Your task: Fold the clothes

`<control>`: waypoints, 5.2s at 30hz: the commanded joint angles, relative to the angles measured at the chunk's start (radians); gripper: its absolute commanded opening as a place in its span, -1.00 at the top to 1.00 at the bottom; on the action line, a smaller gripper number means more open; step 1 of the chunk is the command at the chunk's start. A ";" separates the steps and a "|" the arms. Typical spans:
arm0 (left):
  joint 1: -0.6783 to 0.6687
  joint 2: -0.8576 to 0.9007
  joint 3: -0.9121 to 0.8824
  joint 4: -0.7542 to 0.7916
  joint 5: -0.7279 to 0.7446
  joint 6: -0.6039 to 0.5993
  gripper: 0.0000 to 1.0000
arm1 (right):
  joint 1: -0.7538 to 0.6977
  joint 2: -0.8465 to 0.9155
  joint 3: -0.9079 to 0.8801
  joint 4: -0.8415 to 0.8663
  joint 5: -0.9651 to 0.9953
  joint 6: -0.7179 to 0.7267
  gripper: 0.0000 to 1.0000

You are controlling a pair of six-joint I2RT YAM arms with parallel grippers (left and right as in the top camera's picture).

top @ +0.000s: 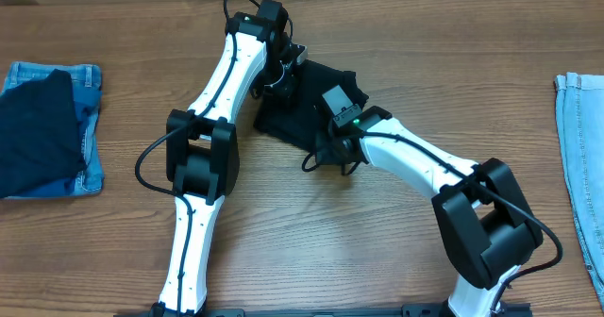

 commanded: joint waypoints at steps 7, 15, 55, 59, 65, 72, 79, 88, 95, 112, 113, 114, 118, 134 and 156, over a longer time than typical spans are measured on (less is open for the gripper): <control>0.013 0.039 0.006 -0.007 -0.025 0.023 0.22 | -0.247 -0.042 -0.005 -0.080 0.098 0.050 0.72; 0.019 0.039 0.006 -0.010 -0.025 0.023 0.21 | -0.230 -0.095 0.141 -0.150 -0.029 -0.138 0.75; 0.026 -0.067 0.041 -0.041 0.005 0.022 -0.09 | -0.234 0.153 0.253 0.049 -0.267 -0.301 0.92; 0.026 -0.067 0.041 -0.047 0.001 0.022 -0.18 | -0.301 0.107 0.268 -0.023 -0.146 -0.181 0.92; 0.026 -0.067 0.041 -0.047 0.001 0.022 -0.24 | -0.357 0.091 0.264 -0.034 -0.151 -0.181 0.71; 0.026 -0.067 0.041 -0.056 0.002 0.022 -0.24 | -0.372 0.091 0.264 -0.129 0.078 -0.112 0.20; 0.026 -0.067 0.041 -0.056 0.001 0.023 -0.22 | -0.380 0.008 0.349 -0.237 0.088 -0.139 0.19; 0.177 -0.100 0.056 -0.033 0.086 -0.161 -0.15 | -0.371 0.047 0.486 -0.116 -0.127 -0.333 -0.17; 0.223 -0.111 0.056 -0.070 0.161 -0.161 -0.15 | -0.371 0.359 0.486 -0.101 -0.187 -0.333 -0.28; 0.221 -0.111 0.056 -0.050 0.161 -0.146 -0.15 | -0.019 0.394 0.541 -0.351 -0.674 -0.325 -0.27; 0.221 -0.111 0.056 -0.052 0.160 -0.142 -0.15 | -0.024 0.394 0.552 -0.351 -0.664 -0.325 -0.27; 0.220 -0.111 0.056 -0.052 0.160 -0.142 -0.15 | -0.035 0.394 0.555 -0.352 -0.644 -0.325 -0.27; 0.221 -0.111 0.056 -0.051 0.160 -0.134 -0.15 | -0.087 0.394 0.555 -0.353 -0.576 -0.325 -0.28; 0.250 -0.251 0.056 -0.430 -0.025 -0.420 -0.08 | -0.275 0.339 0.936 -0.634 -0.113 -0.502 -0.47; 0.072 -0.520 -1.051 0.447 -0.176 -0.449 -0.29 | -0.536 0.339 0.941 -0.736 -0.194 -0.508 -0.55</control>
